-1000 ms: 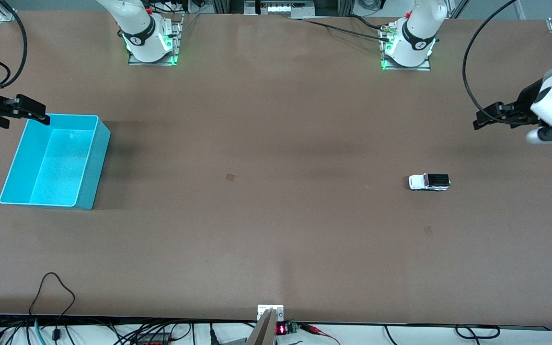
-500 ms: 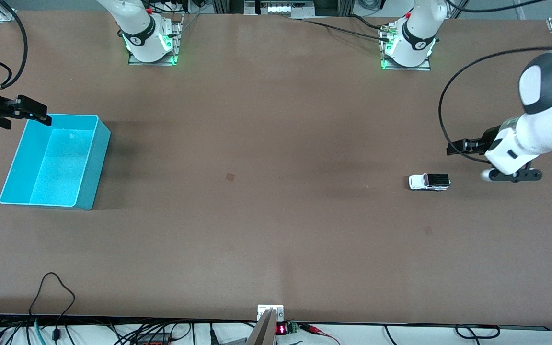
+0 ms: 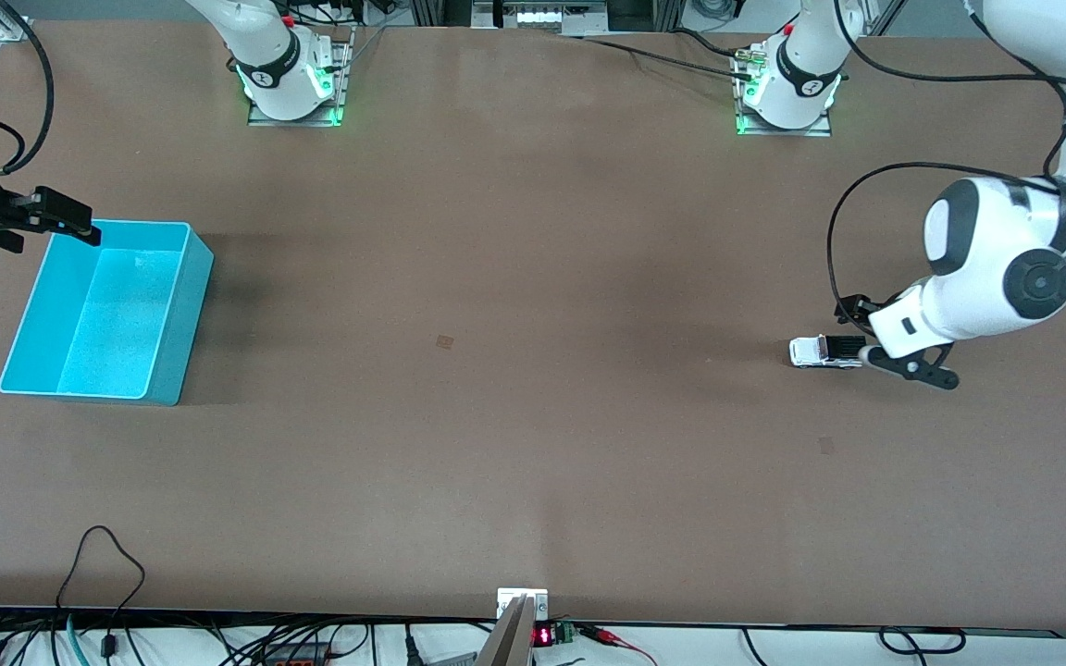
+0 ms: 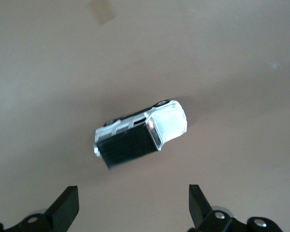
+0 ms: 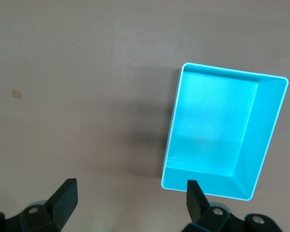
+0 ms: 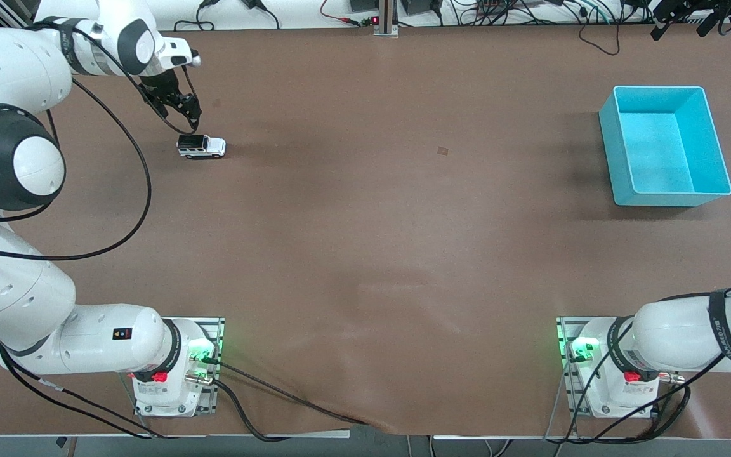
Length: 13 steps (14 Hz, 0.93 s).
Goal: Wind and store white jeep toy
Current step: 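Grasp the jeep with the left gripper while the right gripper moves over the bin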
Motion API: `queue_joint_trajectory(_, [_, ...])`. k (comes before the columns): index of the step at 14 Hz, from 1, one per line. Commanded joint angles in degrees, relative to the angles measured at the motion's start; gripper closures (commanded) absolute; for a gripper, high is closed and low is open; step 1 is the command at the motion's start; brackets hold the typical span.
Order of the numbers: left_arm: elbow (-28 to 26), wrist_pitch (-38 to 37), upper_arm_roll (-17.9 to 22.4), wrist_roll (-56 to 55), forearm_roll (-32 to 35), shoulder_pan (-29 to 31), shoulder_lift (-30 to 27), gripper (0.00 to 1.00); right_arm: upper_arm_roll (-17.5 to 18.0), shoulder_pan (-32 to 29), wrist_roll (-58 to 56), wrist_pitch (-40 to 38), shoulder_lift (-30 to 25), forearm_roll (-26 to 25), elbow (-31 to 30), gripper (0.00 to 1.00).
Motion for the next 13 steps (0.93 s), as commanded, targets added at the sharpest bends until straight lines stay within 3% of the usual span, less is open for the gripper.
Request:
queue_joint_trajectory(1, [-0.2, 3.4, -0.5, 14.7, 1.7, 0.8, 1.1, 0.0, 0.3, -0.3, 0.5, 0.1, 0.4, 1.1, 0.6, 0.0])
queue_joint_trajectory(8, [-3.3, 13.4, -0.6, 47.5, 1.7, 3.3, 3.8, 0.0, 0.2, -0.3, 0.5, 0.1, 0.5, 1.2, 0.6, 0.0])
queue_joint_trajectory(13, [-6.7, 16.5, -1.0, 59.8, 1.4, 3.4, 4.2, 0.0, 0.3, -0.4, -0.1, 0.0, 1.0, 1.2, 0.6, 0.0])
